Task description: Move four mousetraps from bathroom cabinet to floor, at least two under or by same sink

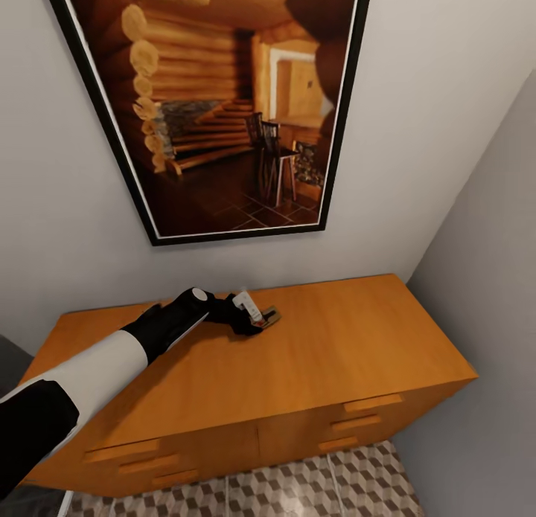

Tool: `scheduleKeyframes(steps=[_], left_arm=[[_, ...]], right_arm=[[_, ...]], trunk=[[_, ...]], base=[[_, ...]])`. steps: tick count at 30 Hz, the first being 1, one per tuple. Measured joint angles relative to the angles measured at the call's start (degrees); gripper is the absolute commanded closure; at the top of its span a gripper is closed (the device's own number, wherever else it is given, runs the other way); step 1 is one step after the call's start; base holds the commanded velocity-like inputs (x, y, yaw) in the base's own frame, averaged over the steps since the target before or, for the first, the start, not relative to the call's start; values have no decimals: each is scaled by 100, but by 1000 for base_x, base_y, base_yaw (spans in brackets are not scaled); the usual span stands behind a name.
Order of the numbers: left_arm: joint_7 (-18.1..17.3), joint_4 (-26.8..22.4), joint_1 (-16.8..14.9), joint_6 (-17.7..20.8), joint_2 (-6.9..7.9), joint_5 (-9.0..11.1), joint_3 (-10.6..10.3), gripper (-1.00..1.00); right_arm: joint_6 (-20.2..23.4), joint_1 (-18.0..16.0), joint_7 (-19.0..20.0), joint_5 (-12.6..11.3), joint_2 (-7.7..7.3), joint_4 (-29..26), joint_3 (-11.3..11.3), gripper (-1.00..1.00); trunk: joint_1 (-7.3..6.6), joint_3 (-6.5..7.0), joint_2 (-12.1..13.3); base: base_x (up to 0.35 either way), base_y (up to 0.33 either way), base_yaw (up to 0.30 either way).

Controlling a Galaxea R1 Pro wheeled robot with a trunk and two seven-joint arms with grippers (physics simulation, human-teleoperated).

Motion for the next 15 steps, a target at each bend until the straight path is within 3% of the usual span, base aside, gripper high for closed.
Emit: scheduleKeyframes(steps=[15], left_arm=[[-1,44,0,1,0,1,-9,100]], right_arm=[[0,0,1,0,-14,0,-9,100]], trunk=[[0,0,0]], base=[[-315,-79,0]])
